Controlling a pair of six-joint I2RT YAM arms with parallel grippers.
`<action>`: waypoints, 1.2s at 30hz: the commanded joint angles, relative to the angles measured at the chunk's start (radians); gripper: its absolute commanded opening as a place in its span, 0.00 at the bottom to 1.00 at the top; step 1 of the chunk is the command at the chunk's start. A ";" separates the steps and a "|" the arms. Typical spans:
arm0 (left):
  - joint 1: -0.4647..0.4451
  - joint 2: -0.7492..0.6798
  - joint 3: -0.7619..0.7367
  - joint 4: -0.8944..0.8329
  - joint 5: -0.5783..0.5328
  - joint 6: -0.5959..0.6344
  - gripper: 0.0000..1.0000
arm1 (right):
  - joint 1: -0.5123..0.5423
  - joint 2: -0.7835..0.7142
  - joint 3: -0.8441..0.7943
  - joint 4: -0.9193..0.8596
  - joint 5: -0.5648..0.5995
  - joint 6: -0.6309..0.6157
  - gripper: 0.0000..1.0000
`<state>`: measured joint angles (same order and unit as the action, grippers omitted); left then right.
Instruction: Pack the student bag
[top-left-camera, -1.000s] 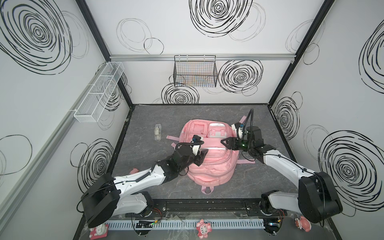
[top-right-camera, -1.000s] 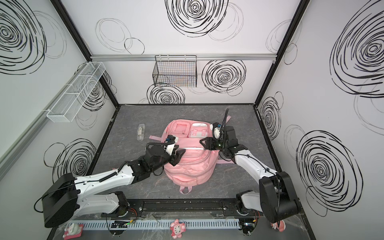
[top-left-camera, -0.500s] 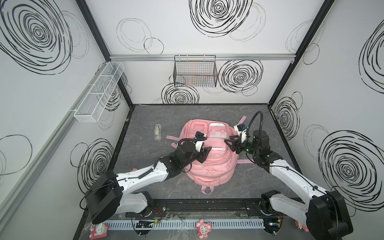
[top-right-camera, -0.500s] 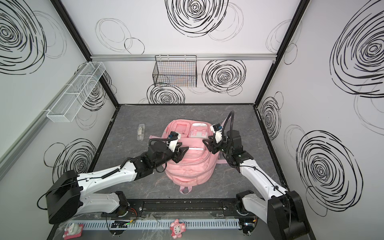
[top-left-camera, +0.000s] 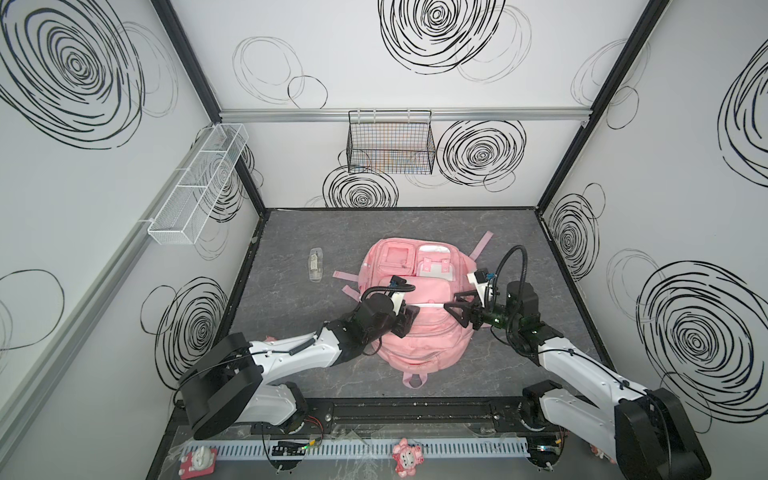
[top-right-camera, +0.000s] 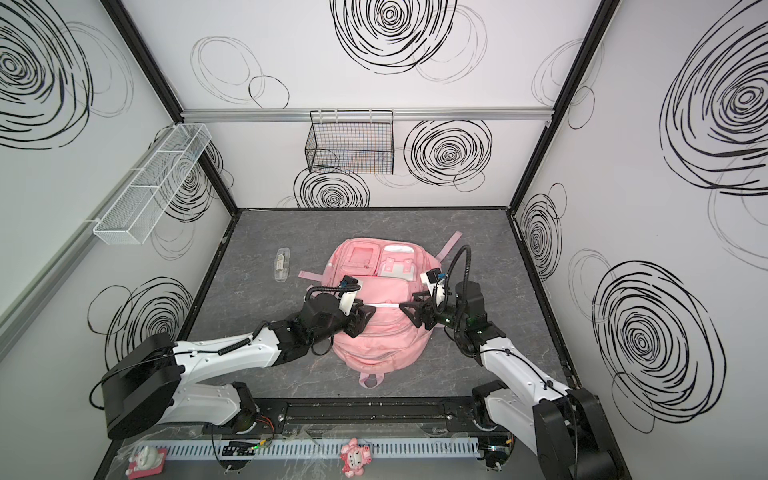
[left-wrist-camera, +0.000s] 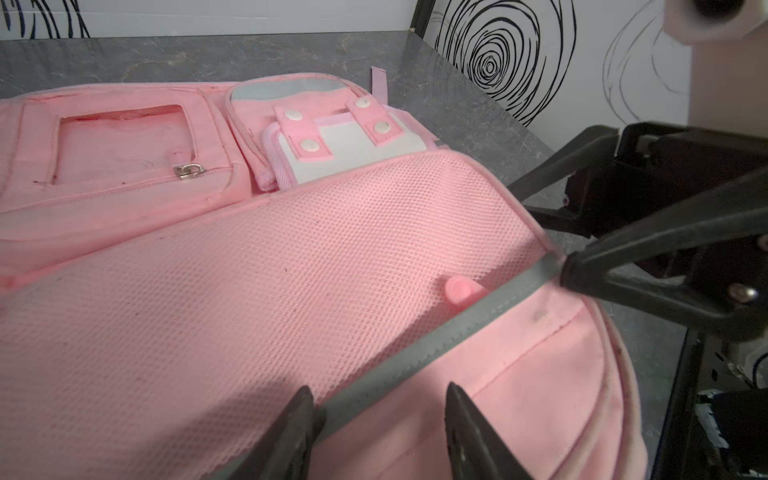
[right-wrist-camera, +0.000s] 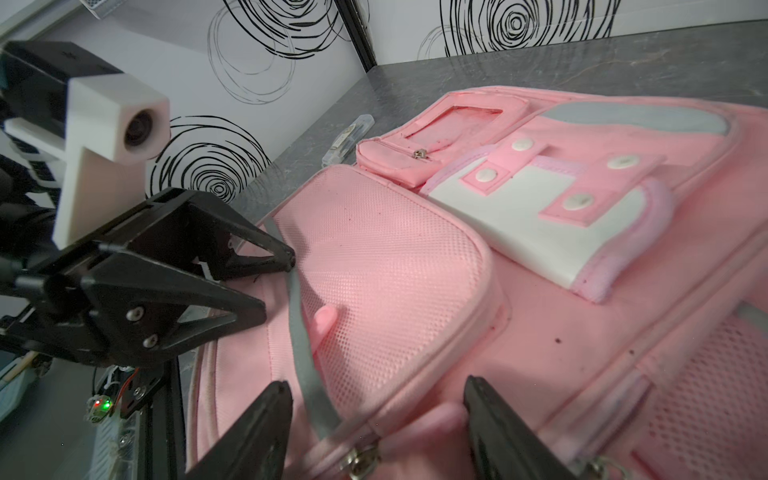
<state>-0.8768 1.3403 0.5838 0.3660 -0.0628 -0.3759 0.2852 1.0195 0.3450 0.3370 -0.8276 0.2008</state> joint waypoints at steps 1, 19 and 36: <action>0.002 0.033 -0.024 0.025 0.016 -0.040 0.54 | 0.010 -0.019 -0.011 0.009 -0.096 0.037 0.69; 0.013 0.051 0.004 0.015 0.015 -0.085 0.54 | 0.010 -0.081 -0.041 -0.050 -0.152 0.112 0.54; 0.014 0.062 0.013 0.027 0.024 -0.089 0.54 | 0.009 -0.097 -0.071 -0.025 -0.146 0.173 0.35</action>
<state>-0.8684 1.3811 0.5835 0.4015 -0.0555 -0.4427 0.2848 0.9161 0.2817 0.2962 -0.9245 0.3622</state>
